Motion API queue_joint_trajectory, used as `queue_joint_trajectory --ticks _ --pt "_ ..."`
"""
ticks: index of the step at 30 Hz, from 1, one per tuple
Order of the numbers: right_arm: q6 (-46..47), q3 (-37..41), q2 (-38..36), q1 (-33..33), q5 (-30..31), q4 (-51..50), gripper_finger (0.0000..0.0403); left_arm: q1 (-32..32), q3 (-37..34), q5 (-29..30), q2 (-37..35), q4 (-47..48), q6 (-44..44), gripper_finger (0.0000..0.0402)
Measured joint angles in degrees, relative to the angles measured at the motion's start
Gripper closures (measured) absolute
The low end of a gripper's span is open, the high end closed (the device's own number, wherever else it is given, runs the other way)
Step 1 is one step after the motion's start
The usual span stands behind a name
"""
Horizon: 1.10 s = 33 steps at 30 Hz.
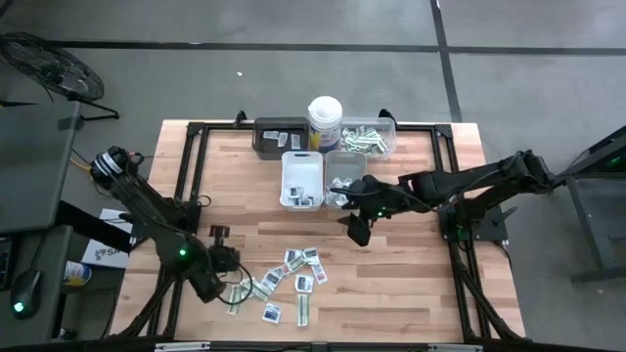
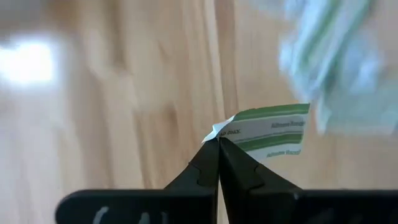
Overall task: Pick & Place First Aid Supplies
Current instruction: Put the band aid into the transparent bin
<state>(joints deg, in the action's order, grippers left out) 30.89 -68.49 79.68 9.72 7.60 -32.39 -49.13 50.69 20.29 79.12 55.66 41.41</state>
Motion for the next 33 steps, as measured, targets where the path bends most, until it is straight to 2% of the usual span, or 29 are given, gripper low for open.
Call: queue_joint_trajectory --ticks 4,8,12,15,19,25,28,33 --pt "-2.4 0.0 0.1 1.3 3.2 6.8 0.0205 2.0 5.5 12.1 -0.9 2.1 4.4 0.0401" --pt "-5.2 0.0 0.2 3.2 8.2 12.1 0.0205 5.2 12.5 27.3 -1.2 2.0 4.7 0.0401" --pt "-8.2 0.0 0.2 5.0 13.6 16.0 0.0205 9.6 18.0 37.2 -1.2 -1.6 -1.9 0.0401" --pt "-10.8 0.0 0.3 6.0 15.8 19.4 0.0206 13.0 20.3 41.5 -1.2 -7.0 -9.4 0.0401" --pt "-14.6 0.0 0.6 6.2 16.1 24.1 0.0206 17.4 21.7 43.4 -1.2 -18.9 -21.3 0.0401" --pt "-16.6 0.0 1.1 5.9 17.1 27.5 0.0206 23.2 21.7 41.0 -1.2 -36.0 -38.8 0.0401" --pt "-16.6 0.0 1.1 5.3 16.0 27.7 0.0205 25.2 21.7 38.6 -1.2 -39.8 -43.5 0.0401" --pt "-16.5 0.0 1.2 4.5 15.6 30.1 0.0205 27.3 21.7 35.5 -1.2 -42.7 -45.9 0.0401"
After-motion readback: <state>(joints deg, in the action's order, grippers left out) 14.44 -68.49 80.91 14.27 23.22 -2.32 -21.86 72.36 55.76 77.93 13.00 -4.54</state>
